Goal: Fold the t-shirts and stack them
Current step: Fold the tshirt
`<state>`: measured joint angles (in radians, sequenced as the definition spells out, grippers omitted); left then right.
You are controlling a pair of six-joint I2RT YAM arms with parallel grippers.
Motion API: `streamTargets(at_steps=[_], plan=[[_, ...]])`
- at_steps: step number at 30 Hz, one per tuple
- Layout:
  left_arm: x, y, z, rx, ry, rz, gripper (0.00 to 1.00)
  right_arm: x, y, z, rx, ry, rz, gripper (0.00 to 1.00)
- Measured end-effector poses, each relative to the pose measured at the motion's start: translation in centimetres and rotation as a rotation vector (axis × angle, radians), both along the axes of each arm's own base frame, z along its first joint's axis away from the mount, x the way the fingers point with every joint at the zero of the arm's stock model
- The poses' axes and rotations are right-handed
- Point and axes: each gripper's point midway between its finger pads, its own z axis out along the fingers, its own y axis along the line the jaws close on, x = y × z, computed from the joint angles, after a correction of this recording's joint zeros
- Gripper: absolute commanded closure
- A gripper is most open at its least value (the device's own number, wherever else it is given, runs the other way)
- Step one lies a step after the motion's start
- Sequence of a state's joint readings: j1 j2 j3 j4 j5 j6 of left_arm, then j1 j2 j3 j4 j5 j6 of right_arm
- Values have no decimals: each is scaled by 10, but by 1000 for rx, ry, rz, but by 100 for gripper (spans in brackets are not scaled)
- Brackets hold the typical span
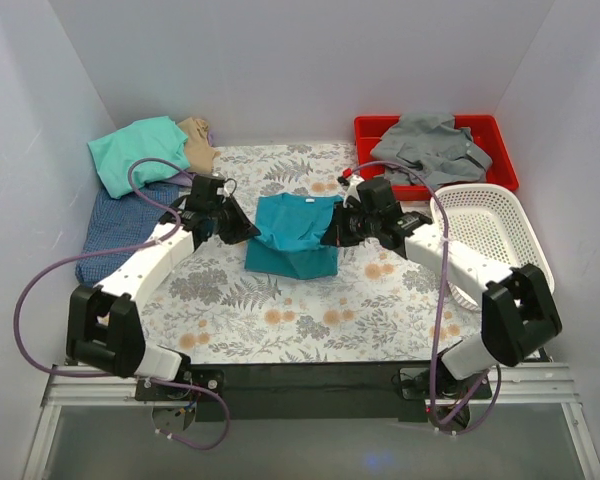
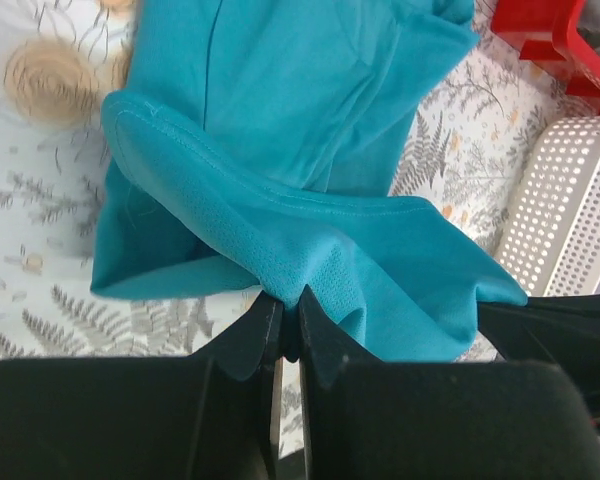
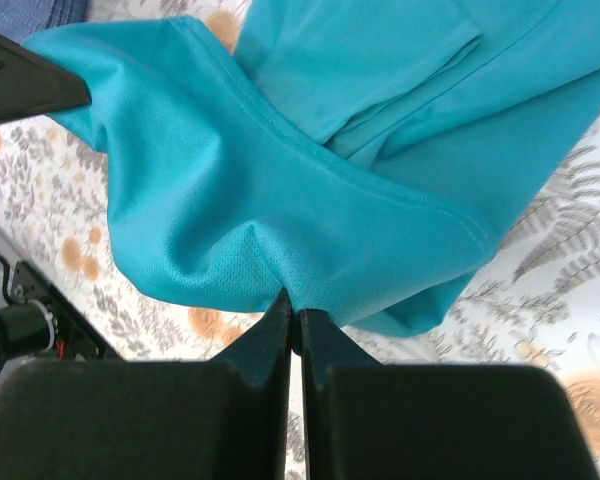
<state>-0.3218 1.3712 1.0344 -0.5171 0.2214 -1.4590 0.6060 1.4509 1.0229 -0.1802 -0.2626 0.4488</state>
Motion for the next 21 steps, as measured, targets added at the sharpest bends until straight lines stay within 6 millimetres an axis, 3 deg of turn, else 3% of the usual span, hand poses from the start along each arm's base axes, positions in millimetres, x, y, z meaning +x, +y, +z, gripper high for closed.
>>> streamTargets(at_steps=[9, 13, 14, 16, 17, 21], plan=[[78, -6, -42, 29, 37, 1, 100, 76, -9, -15, -4, 29, -38, 95], [115, -11, -58, 14, 44, -13, 100, 107, -11, -25, 9, 49, -48, 81], [126, -14, -60, 5, 39, -20, 97, 116, -12, -29, 13, 55, -49, 78], [149, -17, -69, -7, 25, -30, 79, 132, -12, -38, 17, 66, -48, 64], [158, -17, -73, -13, 20, -36, 71, 143, -12, -43, 26, 68, -44, 61], [189, -13, -85, -16, -15, -25, 62, 180, -10, -68, 38, 53, -21, 55]])
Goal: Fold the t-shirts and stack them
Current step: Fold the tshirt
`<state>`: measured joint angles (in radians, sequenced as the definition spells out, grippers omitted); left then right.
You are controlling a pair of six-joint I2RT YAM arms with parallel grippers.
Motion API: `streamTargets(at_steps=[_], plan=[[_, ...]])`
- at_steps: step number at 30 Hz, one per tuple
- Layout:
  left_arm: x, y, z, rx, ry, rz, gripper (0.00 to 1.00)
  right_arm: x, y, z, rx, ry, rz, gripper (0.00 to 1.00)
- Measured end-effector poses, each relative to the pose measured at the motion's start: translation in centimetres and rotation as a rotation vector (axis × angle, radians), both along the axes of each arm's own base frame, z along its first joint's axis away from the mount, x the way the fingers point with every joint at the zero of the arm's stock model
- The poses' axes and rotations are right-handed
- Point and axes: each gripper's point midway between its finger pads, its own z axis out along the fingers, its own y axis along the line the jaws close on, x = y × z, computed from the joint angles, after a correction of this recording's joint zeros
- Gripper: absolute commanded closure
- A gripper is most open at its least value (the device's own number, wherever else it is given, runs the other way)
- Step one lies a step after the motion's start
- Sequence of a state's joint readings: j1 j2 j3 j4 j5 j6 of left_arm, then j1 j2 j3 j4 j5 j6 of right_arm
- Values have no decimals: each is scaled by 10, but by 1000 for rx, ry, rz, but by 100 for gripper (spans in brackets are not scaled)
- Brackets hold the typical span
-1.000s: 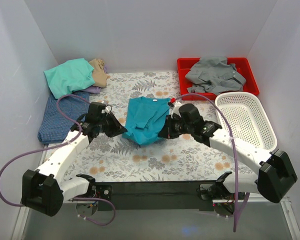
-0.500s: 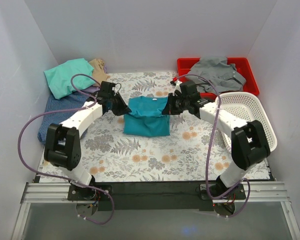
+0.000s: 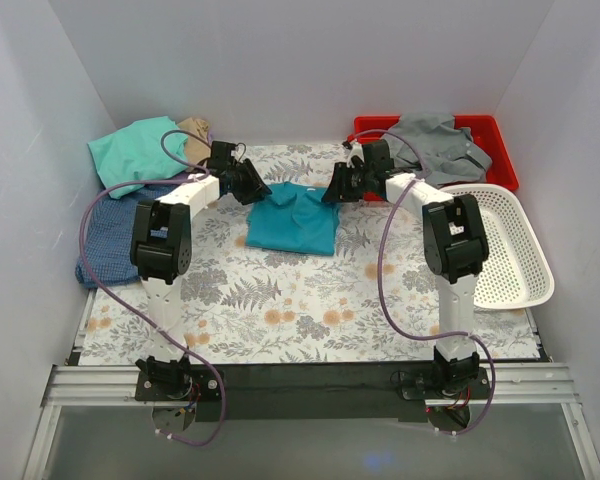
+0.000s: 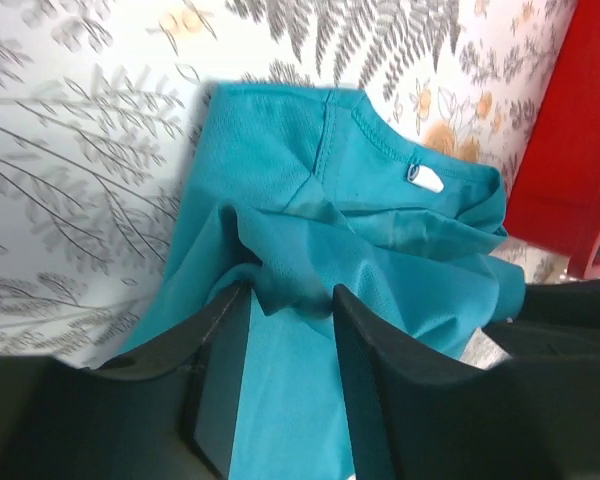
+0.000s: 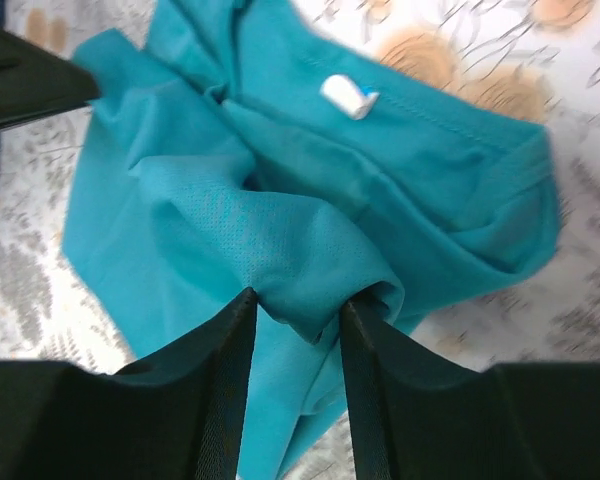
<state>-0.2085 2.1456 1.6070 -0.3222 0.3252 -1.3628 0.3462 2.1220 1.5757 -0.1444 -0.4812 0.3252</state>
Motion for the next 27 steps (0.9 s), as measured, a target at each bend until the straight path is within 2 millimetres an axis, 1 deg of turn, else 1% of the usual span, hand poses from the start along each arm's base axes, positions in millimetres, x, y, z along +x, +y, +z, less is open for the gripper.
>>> streamTargets(at_steps=[3, 4, 6, 8, 9, 10, 11, 12, 13, 15, 17, 18, 20, 23, 25, 27], plan=[[14, 15, 4, 25, -35, 32, 61, 22, -7, -9, -23, -33, -16, 54], [21, 22, 8, 41, -55, 50, 60, 27, -12, -9, -41, -49, -28, 53], [34, 38, 19, 69, -100, 85, 60, 37, -21, -2, -82, -97, -56, 50], [42, 57, 28, 96, -131, 126, 60, 44, -30, 11, -119, -151, -79, 50], [44, 64, 32, 103, -140, 137, 60, 46, -34, 20, -133, -178, -84, 47], [45, 70, 38, 102, -152, 144, 60, 47, -37, 31, -139, -206, -91, 44], [46, 74, 45, 95, -166, 145, 60, 48, -39, 44, -137, -236, -93, 43], [46, 75, 50, 76, -180, 136, 60, 47, -39, 58, -129, -263, -90, 43], [44, 73, 58, 48, -193, 117, 60, 46, -38, 69, -118, -283, -84, 43], [40, 61, 72, -10, -220, 64, 60, 41, -31, 92, -80, -323, -59, 43], [31, 39, 80, -75, -231, -17, 60, 36, -21, 99, -51, -335, -24, 43], [26, 30, 82, -98, -230, -52, 60, 32, -15, 98, -41, -328, -5, 43], [11, 5, 80, -161, -209, -145, 61, 23, -2, 89, -25, -301, 34, 45], [-6, -22, 72, -233, -171, -250, 61, 10, 13, 69, -11, -239, 76, 45], [-15, -35, 60, -277, -135, -306, 61, -2, 23, 52, -7, -190, 108, 45], [-21, -41, 45, -311, -88, -338, 61, -8, 28, 36, -7, -142, 125, 45]])
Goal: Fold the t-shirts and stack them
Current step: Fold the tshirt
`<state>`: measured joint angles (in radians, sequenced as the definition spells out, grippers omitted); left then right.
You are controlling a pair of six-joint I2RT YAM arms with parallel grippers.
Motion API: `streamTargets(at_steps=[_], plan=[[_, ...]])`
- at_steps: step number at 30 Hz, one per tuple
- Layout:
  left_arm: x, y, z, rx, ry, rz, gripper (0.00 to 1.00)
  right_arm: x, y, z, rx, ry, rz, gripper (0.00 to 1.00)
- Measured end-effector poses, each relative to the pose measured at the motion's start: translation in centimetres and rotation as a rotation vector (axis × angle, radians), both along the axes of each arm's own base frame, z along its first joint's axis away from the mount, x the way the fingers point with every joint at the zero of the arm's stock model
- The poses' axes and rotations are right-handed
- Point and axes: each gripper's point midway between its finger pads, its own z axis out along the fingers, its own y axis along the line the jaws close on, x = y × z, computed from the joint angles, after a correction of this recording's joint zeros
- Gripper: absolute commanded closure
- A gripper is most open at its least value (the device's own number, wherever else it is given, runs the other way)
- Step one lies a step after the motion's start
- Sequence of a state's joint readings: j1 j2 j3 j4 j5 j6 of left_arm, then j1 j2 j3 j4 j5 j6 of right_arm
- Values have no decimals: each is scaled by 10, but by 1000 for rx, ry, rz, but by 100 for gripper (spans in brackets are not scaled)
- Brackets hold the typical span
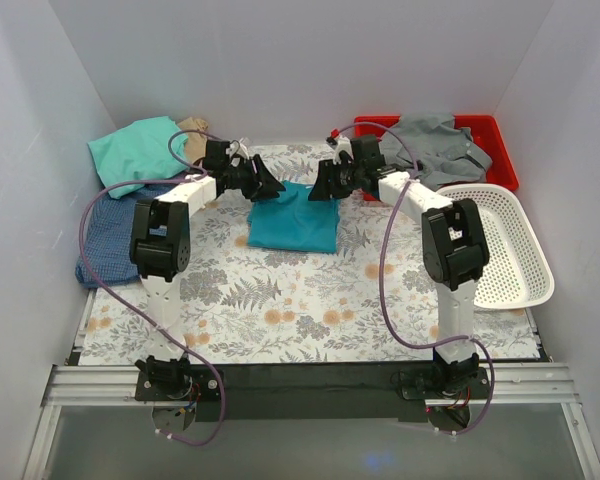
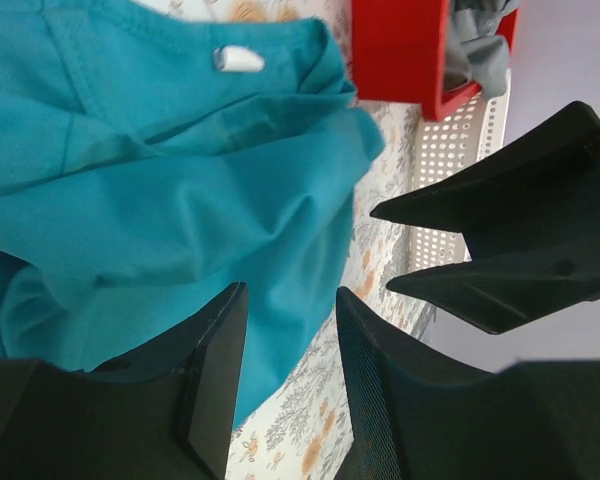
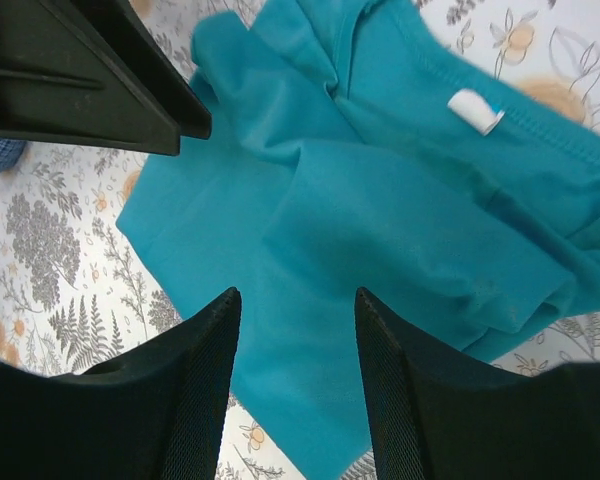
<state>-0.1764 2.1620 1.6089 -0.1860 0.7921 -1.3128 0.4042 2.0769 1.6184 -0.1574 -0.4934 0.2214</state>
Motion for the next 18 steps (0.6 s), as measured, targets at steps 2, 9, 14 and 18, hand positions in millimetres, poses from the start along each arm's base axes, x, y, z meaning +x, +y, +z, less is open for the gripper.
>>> streamTargets(at_steps=[2, 9, 14, 18], plan=[[-3, -1, -18, -12, 42, -18, 61, -3, 1, -14, -4, 40, 3, 45], [0, 1, -62, -6, 132, -37, 62, -3, -3, -47, -31, 102, -7, 45], [27, 2, -60, 29, 54, -32, 62, 11, -2, -67, -57, 108, -23, 45], [51, 5, -58, 64, -11, -1, 62, 25, -2, -76, -73, 91, -38, 45]])
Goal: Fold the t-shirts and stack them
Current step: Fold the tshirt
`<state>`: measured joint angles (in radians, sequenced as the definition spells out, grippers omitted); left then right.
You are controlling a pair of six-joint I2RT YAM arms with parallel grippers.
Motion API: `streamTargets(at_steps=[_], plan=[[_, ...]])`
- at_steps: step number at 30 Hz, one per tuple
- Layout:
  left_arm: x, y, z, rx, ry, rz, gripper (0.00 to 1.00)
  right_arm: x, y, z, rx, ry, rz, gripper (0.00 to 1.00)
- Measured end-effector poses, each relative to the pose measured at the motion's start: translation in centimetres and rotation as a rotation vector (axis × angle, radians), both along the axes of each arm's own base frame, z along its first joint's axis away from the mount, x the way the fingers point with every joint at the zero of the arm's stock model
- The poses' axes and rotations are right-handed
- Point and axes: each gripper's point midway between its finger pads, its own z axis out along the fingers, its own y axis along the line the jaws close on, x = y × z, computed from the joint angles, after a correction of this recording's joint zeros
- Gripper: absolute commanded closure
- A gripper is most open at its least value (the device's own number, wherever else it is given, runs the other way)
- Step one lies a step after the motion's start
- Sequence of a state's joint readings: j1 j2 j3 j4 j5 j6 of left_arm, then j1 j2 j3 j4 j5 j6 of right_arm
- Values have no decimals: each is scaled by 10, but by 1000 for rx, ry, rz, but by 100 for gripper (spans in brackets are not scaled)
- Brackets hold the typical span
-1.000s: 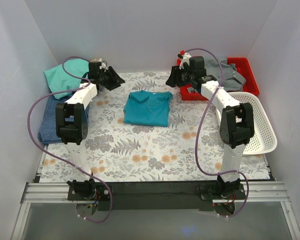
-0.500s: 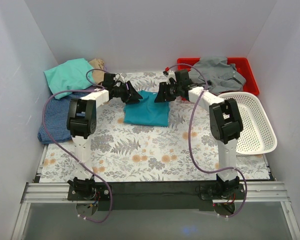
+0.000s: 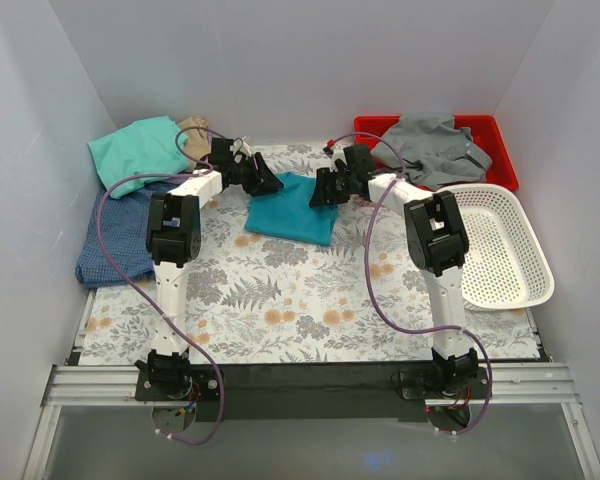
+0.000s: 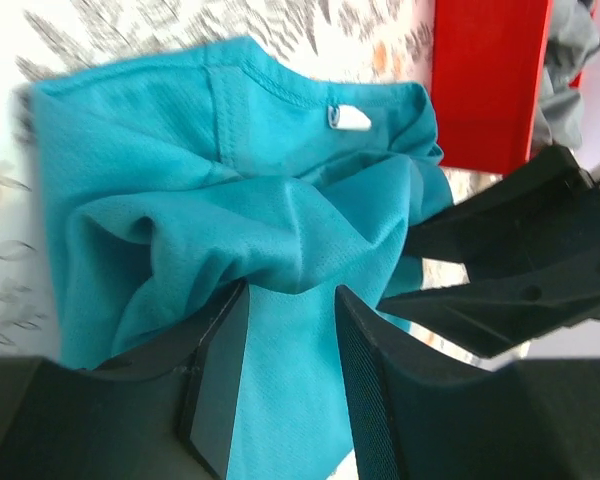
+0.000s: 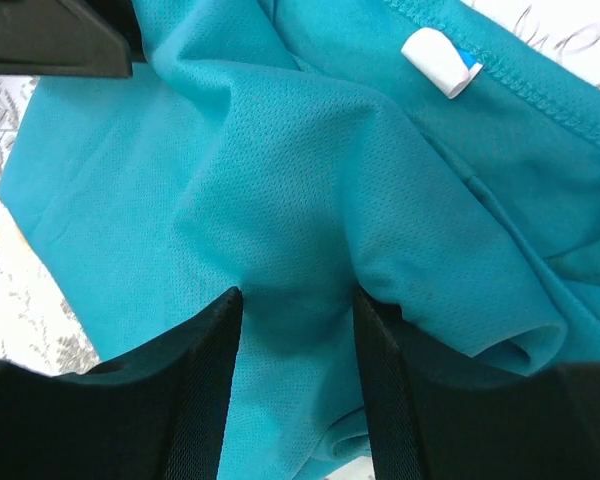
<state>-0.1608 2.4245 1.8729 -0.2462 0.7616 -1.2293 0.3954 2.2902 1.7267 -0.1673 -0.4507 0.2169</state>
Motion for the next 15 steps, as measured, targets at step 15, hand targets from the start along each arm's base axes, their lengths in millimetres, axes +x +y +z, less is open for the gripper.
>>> streamTargets(at_steps=[15], plan=[[37, 60, -19, 57, -8, 169, 59, 28, -18, -1, -103, -149, -46, 45]])
